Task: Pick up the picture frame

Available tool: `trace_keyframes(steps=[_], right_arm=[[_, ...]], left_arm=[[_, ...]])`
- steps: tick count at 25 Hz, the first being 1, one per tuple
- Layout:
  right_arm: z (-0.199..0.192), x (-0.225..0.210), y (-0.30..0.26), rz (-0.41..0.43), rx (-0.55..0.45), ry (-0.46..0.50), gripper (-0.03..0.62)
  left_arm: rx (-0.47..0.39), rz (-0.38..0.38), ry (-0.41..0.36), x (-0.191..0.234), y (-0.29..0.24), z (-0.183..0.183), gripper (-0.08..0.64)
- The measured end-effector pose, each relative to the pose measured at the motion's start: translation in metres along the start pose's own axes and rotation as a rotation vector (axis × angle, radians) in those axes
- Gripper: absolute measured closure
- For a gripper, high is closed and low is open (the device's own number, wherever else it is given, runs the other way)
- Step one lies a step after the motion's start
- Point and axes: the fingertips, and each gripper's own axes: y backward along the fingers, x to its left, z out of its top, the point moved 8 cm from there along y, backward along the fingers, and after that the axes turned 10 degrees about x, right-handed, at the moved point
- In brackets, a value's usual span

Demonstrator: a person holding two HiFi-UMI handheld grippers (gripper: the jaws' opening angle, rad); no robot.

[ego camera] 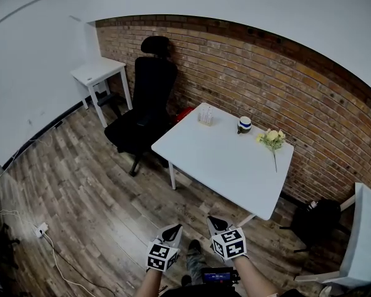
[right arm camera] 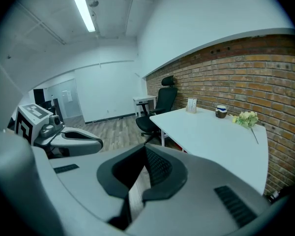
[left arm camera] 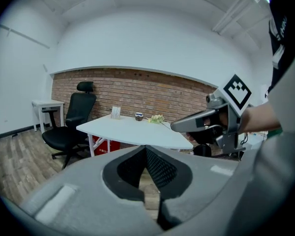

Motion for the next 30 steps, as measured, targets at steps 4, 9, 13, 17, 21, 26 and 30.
trace_keyframes(steps=[4, 9, 13, 17, 21, 26, 30], right_arm=[[0.018, -0.010, -0.023, 0.005, -0.007, -0.004, 0.584], [0.048, -0.035, -0.055, 0.005, -0.013, -0.017, 0.584], [0.071, -0.063, -0.078, 0.002, -0.009, -0.031, 0.584], [0.097, -0.095, -0.100, -0.002, -0.014, -0.056, 0.584], [0.115, -0.127, -0.123, -0.003, -0.014, -0.074, 0.584], [0.131, -0.157, -0.144, 0.000, -0.011, -0.092, 0.584], [0.141, -0.175, -0.157, 0.004, -0.011, -0.105, 0.584]], left_arm=[[-0.006, 0.005, 0.011, 0.023, -0.016, 0.011, 0.548], [-0.005, -0.001, -0.011, 0.054, -0.047, 0.042, 0.548], [0.011, -0.013, -0.024, 0.075, -0.080, 0.067, 0.548], [0.031, -0.027, -0.041, 0.094, -0.115, 0.092, 0.548], [0.042, -0.032, -0.053, 0.110, -0.149, 0.113, 0.548], [0.055, -0.029, -0.056, 0.124, -0.181, 0.131, 0.548], [0.066, -0.030, -0.061, 0.132, -0.200, 0.143, 0.548]])
